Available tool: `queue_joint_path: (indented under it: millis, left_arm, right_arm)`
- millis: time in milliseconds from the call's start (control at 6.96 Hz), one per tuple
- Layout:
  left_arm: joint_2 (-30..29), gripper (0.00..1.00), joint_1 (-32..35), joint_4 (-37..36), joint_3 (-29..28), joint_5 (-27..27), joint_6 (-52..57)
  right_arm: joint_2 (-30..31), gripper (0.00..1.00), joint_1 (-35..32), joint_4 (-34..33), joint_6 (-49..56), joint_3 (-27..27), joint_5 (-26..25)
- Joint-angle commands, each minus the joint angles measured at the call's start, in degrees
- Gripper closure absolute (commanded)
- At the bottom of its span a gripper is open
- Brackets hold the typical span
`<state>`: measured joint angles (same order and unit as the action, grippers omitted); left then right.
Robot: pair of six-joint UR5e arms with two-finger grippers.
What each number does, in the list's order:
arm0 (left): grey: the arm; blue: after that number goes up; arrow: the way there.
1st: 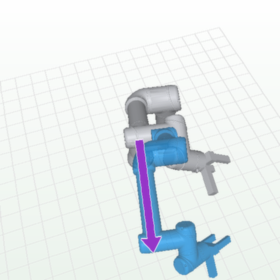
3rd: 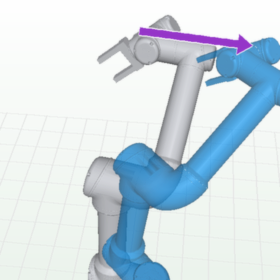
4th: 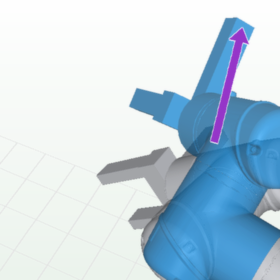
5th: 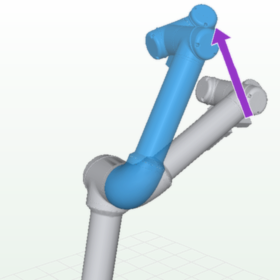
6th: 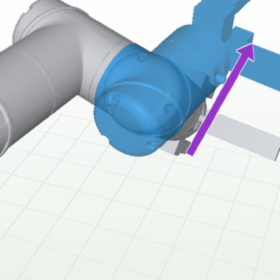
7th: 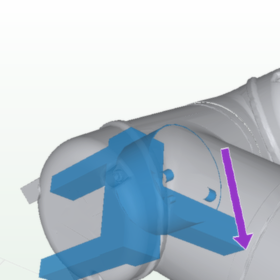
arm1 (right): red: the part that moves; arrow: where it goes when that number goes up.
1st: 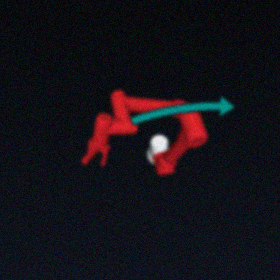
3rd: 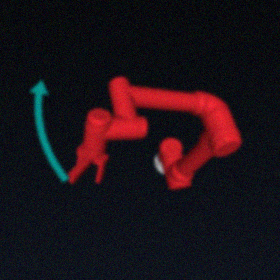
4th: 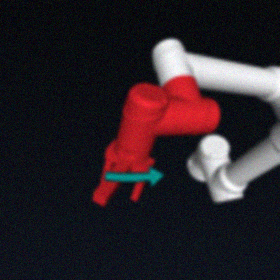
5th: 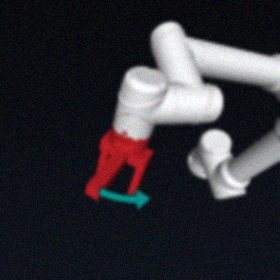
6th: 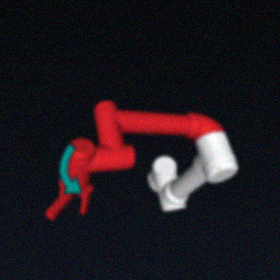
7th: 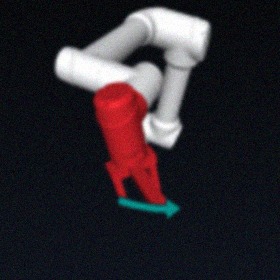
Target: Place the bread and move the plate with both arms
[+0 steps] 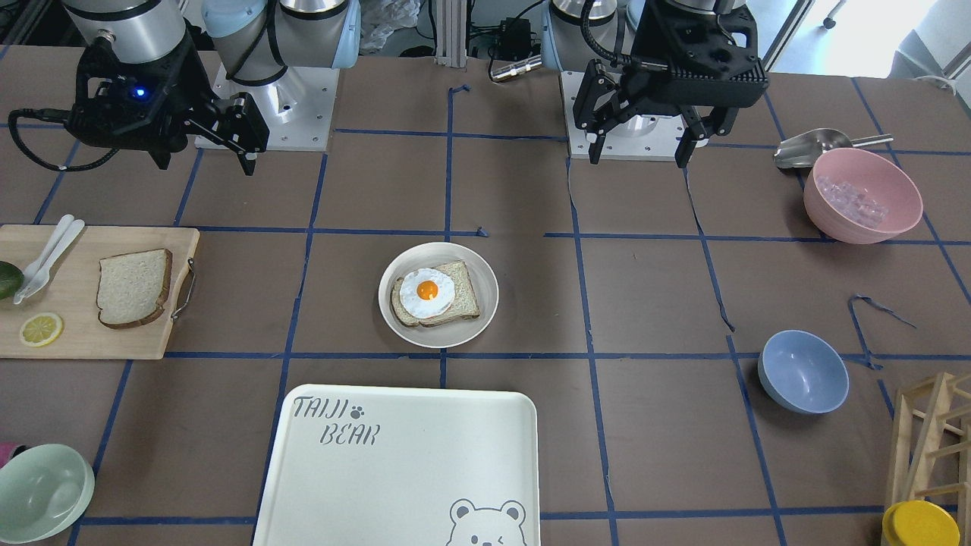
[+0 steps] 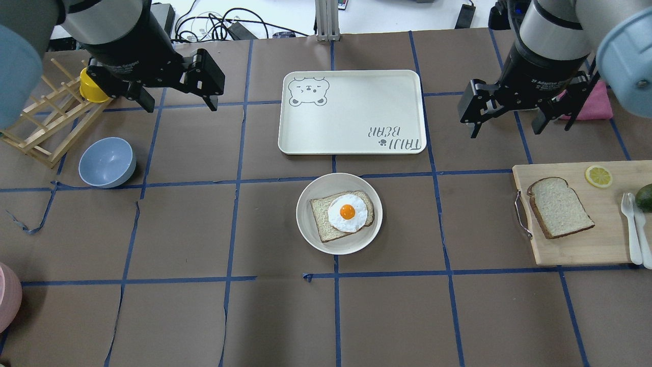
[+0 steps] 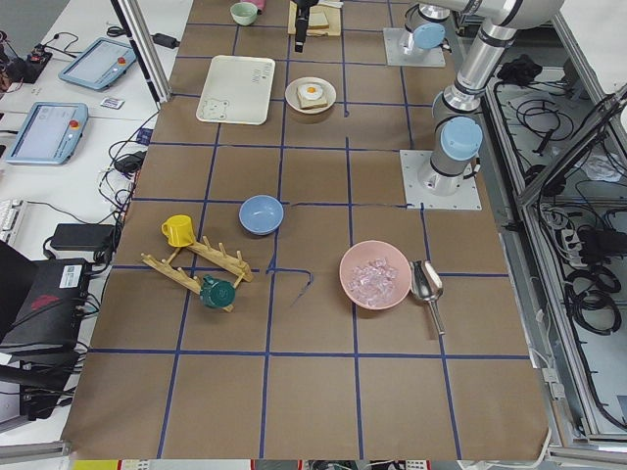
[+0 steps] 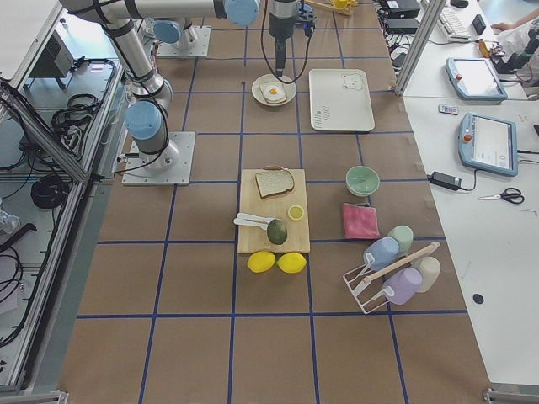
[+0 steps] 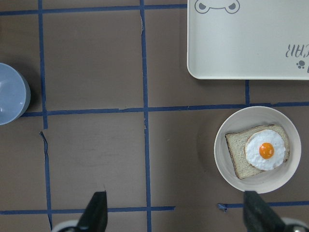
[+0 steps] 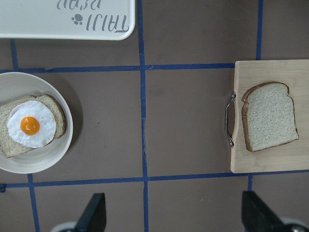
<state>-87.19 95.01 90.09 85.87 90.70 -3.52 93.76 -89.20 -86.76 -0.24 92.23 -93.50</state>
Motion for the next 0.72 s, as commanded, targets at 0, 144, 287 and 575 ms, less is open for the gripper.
queue_joint_path:
  millis: [0, 144, 287, 575]
  left_arm:
    - [0.0, 0.0, 0.0, 0.0, 0.0, 0.0, 0.0]
    - [0.0, 0.0, 0.0, 0.0, 0.0, 0.0, 0.0]
    - [0.0, 0.0, 0.0, 0.0, 0.0, 0.0, 0.0]
    - [0.0, 0.0, 0.0, 0.0, 0.0, 0.0, 0.0]
  right_arm:
    - [-0.1, 0.0, 0.0, 0.0, 0.0, 0.1, -0.2]
    - [-0.1, 0.0, 0.1, -0.1, -0.2, 0.1, -0.4]
    - [-0.6, 0.0, 0.2, -0.5, 0.2, 0.4, -0.4]
    - [-0.9, 0.0, 0.3, 0.0, 0.3, 0.6, -0.2]
